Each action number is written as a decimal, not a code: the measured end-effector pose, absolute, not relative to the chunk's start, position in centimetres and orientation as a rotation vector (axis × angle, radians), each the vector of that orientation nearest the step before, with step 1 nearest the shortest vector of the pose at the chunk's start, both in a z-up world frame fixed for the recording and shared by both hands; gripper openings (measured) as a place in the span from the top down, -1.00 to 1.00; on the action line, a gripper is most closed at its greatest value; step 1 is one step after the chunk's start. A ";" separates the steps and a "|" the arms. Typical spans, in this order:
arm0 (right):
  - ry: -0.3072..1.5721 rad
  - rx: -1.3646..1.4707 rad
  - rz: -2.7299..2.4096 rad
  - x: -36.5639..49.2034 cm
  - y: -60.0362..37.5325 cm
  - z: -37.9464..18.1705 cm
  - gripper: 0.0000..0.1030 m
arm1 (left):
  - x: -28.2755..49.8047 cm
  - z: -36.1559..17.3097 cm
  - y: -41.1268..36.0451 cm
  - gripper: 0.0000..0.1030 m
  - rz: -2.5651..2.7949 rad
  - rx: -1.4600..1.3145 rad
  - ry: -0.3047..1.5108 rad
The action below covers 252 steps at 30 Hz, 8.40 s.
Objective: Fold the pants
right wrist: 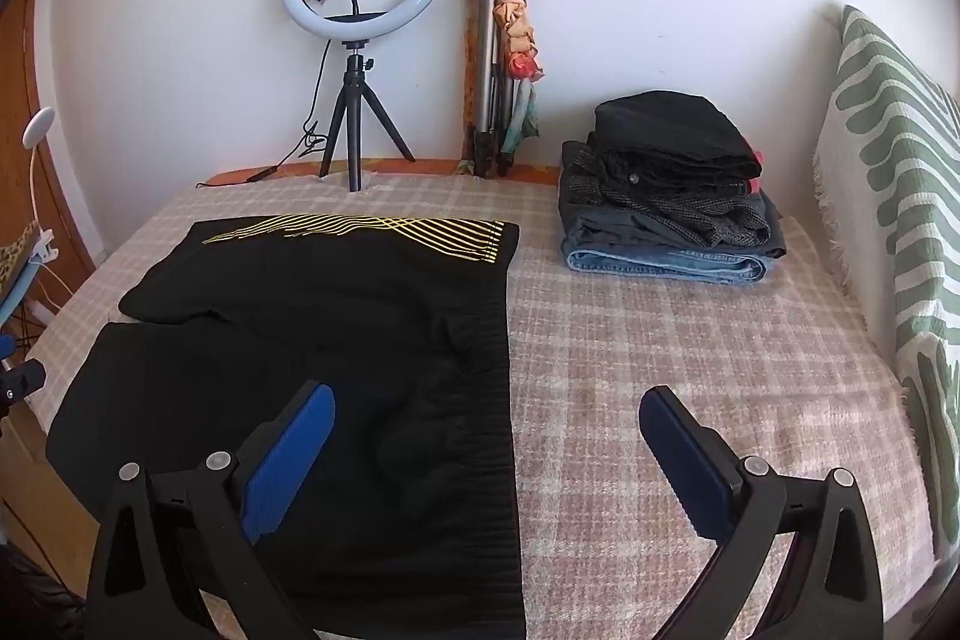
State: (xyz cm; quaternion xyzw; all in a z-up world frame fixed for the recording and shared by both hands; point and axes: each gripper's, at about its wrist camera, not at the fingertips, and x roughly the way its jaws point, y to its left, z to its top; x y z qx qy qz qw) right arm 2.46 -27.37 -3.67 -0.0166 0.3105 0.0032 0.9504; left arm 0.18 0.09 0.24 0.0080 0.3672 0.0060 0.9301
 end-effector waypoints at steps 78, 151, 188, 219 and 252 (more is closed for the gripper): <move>0.658 -0.043 0.093 1.8 -27.4 -4.0 -0.99 | -0.3 0.1 1.3 -0.99 0.023 0.036 0.725; 0.702 -0.616 0.414 0.2 -19.0 -8.5 0.99 | -2.5 -7.5 4.7 0.96 -0.389 0.390 0.932; 0.624 -0.448 0.178 23.6 -19.1 -2.1 1.00 | 22.3 0.6 6.0 0.99 -0.060 0.068 0.689; 0.887 -0.410 0.137 34.2 -21.5 -11.0 0.32 | 28.8 -5.2 14.7 0.84 0.186 0.149 0.837; 0.825 -0.129 -0.013 29.4 -28.4 -8.0 -0.32 | 18.6 -6.5 14.1 -0.21 0.007 -0.023 0.946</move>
